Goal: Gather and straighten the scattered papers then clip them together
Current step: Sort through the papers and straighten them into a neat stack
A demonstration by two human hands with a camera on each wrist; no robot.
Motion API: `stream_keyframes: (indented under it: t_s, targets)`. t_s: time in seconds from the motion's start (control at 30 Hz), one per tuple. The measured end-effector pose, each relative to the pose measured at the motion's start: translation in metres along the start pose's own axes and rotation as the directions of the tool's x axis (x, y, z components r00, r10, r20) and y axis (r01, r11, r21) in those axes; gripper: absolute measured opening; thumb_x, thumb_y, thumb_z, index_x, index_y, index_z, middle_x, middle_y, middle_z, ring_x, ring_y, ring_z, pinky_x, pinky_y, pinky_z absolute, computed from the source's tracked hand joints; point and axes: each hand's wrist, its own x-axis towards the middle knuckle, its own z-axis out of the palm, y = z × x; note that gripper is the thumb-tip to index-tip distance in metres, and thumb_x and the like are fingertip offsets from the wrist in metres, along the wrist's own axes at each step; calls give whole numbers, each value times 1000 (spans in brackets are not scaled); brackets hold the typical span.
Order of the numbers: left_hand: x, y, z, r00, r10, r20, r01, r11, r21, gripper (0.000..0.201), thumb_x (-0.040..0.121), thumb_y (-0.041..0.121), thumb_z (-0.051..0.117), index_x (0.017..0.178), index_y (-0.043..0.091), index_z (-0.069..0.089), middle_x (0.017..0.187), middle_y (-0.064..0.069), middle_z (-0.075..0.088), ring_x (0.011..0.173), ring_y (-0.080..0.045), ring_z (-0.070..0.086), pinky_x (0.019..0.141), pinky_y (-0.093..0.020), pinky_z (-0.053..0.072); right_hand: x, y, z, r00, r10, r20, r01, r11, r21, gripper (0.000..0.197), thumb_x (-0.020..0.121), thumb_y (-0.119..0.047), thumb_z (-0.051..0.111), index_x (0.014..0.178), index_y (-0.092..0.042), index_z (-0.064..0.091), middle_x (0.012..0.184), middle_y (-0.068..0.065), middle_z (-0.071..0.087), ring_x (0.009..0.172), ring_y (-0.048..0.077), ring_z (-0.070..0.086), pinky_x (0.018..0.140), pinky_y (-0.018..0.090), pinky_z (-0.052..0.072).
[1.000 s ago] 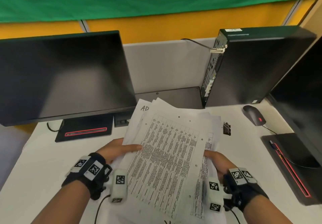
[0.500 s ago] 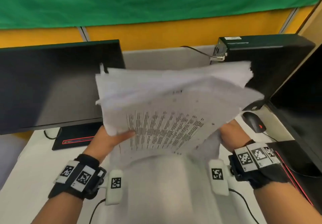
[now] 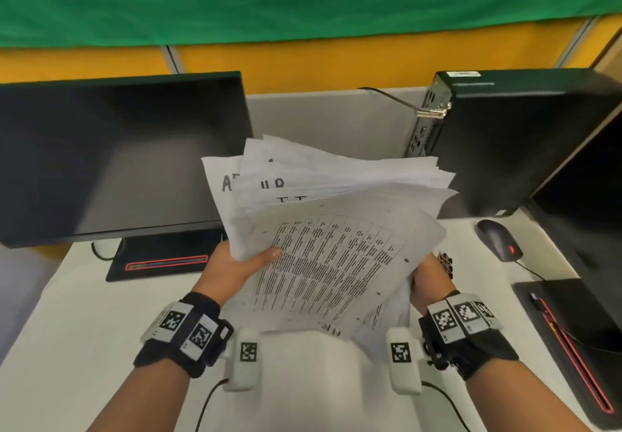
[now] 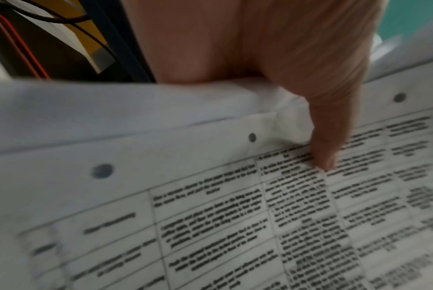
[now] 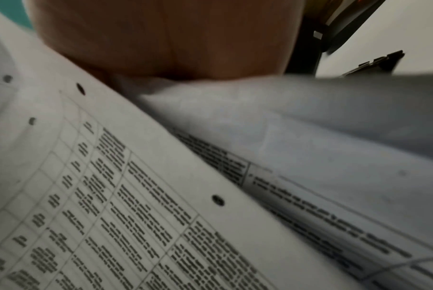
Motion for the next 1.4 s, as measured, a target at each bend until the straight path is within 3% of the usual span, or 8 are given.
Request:
stream_keyframes:
  t_s: [0.1, 0.2, 0.43, 0.57, 0.73, 0.87, 1.13, 1.4]
  targets:
    - [2, -8, 3, 996, -62, -59, 61, 998, -7, 24, 73, 24, 77, 96, 25, 68, 95, 2, 75, 88, -6, 71, 85, -32, 53, -8, 7, -1, 992, -91, 92, 88, 996, 29, 66, 74, -64, 56, 102, -5, 66, 98, 15, 73, 92, 29, 68, 80, 39, 55]
    - [1, -16, 4, 988, -127, -84, 125, 992, -29, 26, 74, 28, 76, 98, 25, 66, 99, -4, 74, 92, -17, 69, 81, -35, 55, -8, 17, -9, 990, -63, 125, 48, 992, 120, 90, 53, -84, 55, 116, -19, 62, 111, 7, 71, 105, 24, 67, 82, 37, 56]
    - [-16, 12, 12, 997, -24, -78, 17, 996, -86, 24, 72, 26, 74, 95, 27, 68, 95, -2, 75, 92, -18, 71, 74, -33, 58, -17, -1, 6, 960, -277, 37, 280, 951, -128, 23, 84, -25, 64, 107, -19, 65, 86, -6, 76, 82, 8, 73, 61, 18, 57]
    - [-30, 24, 4, 991, 130, -36, -134, 974, -184, 32, 66, 27, 78, 97, 27, 71, 103, 4, 74, 96, -11, 70, 77, -26, 57, -19, -22, 4, 893, -449, -23, 446, 892, -68, 21, 71, -37, 64, 87, -25, 61, 73, -22, 73, 71, -6, 69, 57, 9, 53]
    - [-34, 2, 3, 996, 89, -2, -88, 986, -138, 49, 50, 37, 85, 97, 41, 71, 106, 5, 74, 100, -15, 69, 80, -30, 57, -17, -4, -5, 906, -420, 47, 420, 882, -212, 29, 76, -2, 71, 83, -29, 63, 70, -26, 72, 69, -9, 68, 61, 8, 54]
    - [-26, 6, 9, 994, 112, -4, -111, 983, -147, 49, 51, 36, 85, 97, 41, 70, 107, 6, 73, 101, -12, 68, 81, -26, 55, -19, -3, 7, 904, -420, 78, 427, 881, -201, 37, 56, -35, 80, 80, -9, 68, 70, -8, 74, 62, 9, 68, 57, 7, 50]
    - [-15, 13, 4, 996, 85, -41, -90, 989, -119, 47, 57, 35, 84, 100, 27, 68, 100, 5, 75, 94, -11, 71, 72, -23, 57, -7, 0, 2, 929, -363, -75, 357, 931, -81, 55, 48, -69, 73, 78, -22, 70, 76, -2, 77, 71, 14, 73, 62, 28, 60]
    - [-17, -1, 28, 996, -10, -86, 6, 999, -49, 41, 57, 34, 79, 96, 29, 67, 93, 5, 74, 86, -6, 71, 78, -31, 57, -9, 5, 14, 924, -356, -139, 348, 934, -83, 30, 70, -54, 67, 83, -27, 64, 76, -4, 74, 74, 11, 72, 68, 27, 61]
